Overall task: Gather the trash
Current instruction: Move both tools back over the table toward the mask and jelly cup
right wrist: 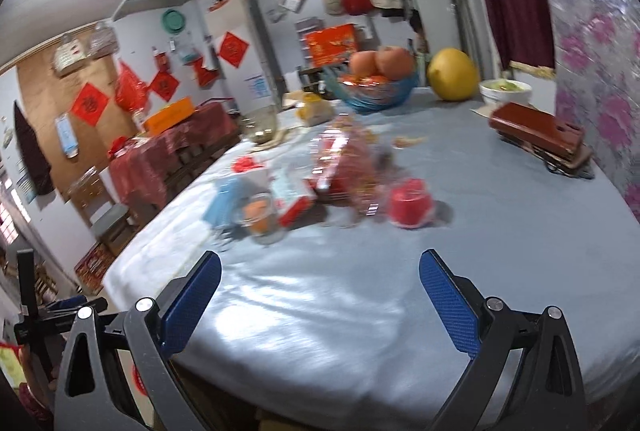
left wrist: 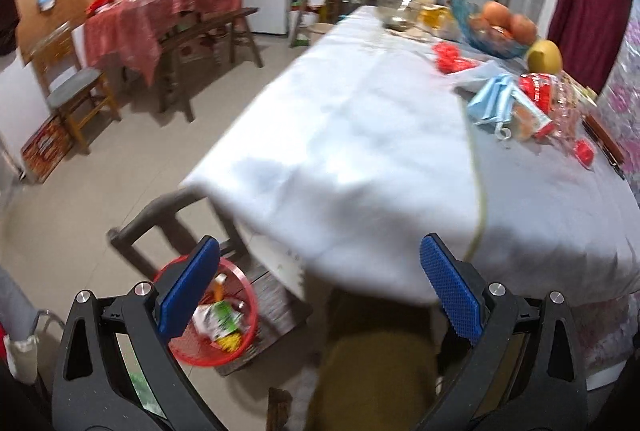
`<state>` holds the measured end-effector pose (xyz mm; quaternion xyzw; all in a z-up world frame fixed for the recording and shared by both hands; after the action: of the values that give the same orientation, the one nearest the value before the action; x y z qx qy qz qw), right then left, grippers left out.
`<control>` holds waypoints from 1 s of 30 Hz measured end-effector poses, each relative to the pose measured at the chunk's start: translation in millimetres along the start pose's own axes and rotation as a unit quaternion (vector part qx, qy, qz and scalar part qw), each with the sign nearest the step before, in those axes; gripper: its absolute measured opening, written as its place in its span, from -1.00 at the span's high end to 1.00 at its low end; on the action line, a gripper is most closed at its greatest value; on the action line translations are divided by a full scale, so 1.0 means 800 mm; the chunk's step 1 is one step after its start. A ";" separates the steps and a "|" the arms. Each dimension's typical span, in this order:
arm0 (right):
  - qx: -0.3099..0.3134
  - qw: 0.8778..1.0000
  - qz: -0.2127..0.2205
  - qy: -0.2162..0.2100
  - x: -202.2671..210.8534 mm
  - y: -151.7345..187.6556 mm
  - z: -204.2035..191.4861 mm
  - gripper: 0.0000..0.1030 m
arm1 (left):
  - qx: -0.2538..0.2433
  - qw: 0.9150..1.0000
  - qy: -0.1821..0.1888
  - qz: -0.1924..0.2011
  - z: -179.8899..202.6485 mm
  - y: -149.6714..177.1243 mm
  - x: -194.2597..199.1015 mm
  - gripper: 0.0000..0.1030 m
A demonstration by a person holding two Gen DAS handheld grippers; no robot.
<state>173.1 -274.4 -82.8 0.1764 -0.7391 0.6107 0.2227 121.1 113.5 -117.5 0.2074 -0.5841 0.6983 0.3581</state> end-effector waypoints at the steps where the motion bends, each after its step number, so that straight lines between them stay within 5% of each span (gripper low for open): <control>1: -0.002 1.000 -0.001 0.004 -0.004 -0.001 0.007 -0.89 | -0.006 1.000 0.002 0.000 0.010 -0.006 -0.006 -0.87; 15: -0.001 0.997 0.001 0.074 -0.070 -0.028 0.071 -0.89 | -0.075 0.995 0.064 -0.016 0.142 -0.097 -0.110 -0.87; 30: 0.032 0.995 -0.004 0.094 -0.122 -0.051 0.063 -0.89 | -0.080 0.993 0.080 -0.038 0.182 -0.165 -0.197 -0.87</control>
<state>271.2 -332.8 -110.4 0.1283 -0.6944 0.6468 0.2881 304.5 -59.4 -107.2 0.1436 -0.5997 0.6492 0.4453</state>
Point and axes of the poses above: each gripper's, at about its wrist camera, not at the fingertips, and x roughly against the way its jaws point, z to its right, y to its underside, the point moved 6 cm from there along -x, roughly the way its jaws point, and after that the axes turned 13 degrees about y, right-handed, at the moved point
